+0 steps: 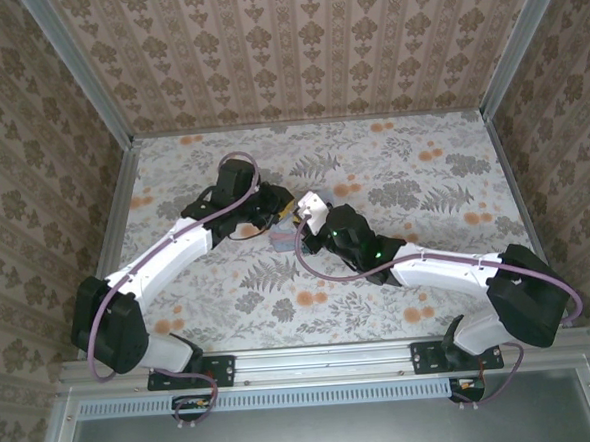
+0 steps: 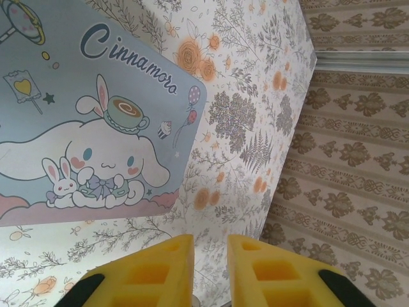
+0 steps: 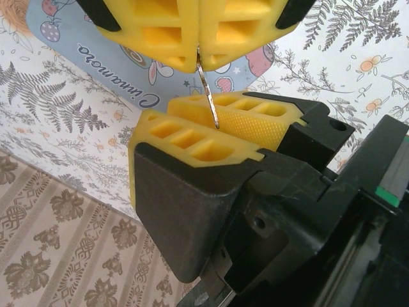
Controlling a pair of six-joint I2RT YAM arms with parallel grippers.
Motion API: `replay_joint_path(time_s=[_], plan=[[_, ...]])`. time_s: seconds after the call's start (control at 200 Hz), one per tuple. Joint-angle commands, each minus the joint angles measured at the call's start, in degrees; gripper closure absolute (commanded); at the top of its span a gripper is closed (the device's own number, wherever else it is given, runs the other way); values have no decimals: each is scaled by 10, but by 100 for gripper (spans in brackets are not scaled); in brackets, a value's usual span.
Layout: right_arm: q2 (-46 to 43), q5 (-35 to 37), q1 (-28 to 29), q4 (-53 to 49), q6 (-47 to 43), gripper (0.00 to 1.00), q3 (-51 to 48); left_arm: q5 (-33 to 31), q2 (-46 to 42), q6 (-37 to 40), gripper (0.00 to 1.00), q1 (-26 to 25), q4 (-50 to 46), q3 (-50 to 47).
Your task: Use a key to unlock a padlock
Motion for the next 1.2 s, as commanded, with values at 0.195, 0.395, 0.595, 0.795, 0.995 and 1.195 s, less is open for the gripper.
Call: replay_joint_path(time_s=[0.195, 0.395, 0.595, 0.795, 0.995, 1.195], plan=[[4, 10, 5, 8, -12, 100, 17, -7, 9, 4, 100, -4, 4, 1], [-41, 16, -14, -10, 38, 58, 1, -19, 8, 73, 100, 15, -12, 9], [-111, -43, -66, -71, 146, 45, -10, -53, 20, 244, 100, 35, -75, 61], [-133, -166, -140, -58, 297, 41, -27, -87, 9, 406, 100, 44, -46, 70], [-93, -295, -210, 62, 438, 38, -47, -17, -12, 518, 100, 56, 88, 28], [-14, -373, -247, 222, 577, 36, -46, 77, -16, 502, 100, 69, 287, -39]])
